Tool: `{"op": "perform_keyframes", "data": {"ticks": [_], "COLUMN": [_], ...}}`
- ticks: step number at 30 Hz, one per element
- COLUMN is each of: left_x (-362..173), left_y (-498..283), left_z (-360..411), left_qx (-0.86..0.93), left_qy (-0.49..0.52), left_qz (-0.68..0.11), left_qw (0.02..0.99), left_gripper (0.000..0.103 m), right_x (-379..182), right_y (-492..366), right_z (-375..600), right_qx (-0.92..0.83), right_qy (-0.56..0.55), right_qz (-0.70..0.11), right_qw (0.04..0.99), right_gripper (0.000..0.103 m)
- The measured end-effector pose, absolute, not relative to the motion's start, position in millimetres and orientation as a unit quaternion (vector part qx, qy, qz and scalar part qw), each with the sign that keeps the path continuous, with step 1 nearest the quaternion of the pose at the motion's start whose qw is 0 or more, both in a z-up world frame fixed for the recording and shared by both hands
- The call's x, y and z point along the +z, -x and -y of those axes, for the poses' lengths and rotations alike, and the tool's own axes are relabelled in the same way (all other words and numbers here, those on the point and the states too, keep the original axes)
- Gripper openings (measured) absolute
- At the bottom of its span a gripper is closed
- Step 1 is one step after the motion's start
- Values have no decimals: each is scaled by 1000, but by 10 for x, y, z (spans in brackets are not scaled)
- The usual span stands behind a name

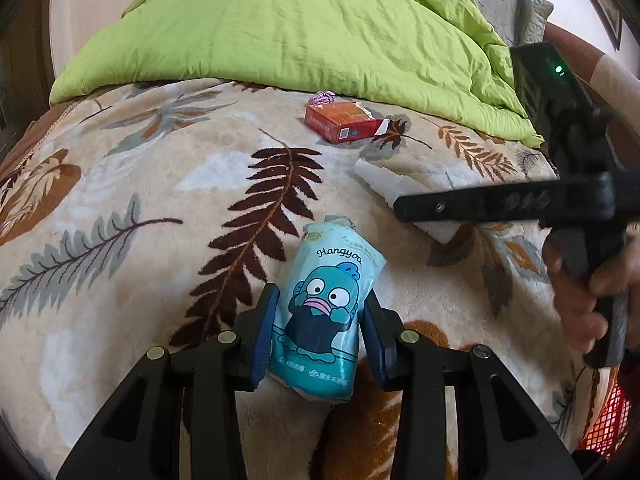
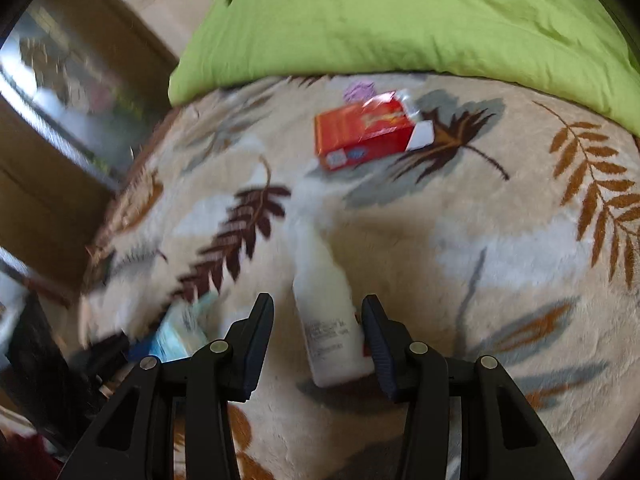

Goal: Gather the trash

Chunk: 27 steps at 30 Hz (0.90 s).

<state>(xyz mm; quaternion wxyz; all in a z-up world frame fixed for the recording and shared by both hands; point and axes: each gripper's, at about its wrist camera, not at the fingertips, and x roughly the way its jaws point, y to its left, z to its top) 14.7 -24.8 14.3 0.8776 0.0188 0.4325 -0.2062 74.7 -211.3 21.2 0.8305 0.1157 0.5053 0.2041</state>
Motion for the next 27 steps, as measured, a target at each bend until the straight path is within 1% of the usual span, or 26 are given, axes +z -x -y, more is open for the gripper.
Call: {"op": "perform_keyframes", "data": {"ticks": [2,6,10,18,24,27], "left_x": [147,210,348,806,1126,1245], "left_y": [-149,-101,26,603,992,1159], "left_z": [241,196,199,356,475,523], "left_qx": [-205,-202,-199,-208,-210,-210], "left_qy": [-17,-10,-11,-29,-52,-67], "left_qz": [-430,-422,-404,-349,-315,-298], "left_qw": [879,883,893,913,924,929], "left_gripper": [38,38,38,38,38,38], "right_x": [169,213,406,862,1034,1158], "right_y": [-716,-568,-135,994,1550,1718], "right_z": [2017,1973,2036,2136,2292,2249], "right_qx": [174,129,101,54,43,40], "right_qy": [-79,-73,-105,-119,-164,-155], "right_qz": [-504,-482,-445,-372,-344,-329], "right_qw": [842,863,884,919,923,931], "right_gripper": [40,32,32,32,32,32]}}
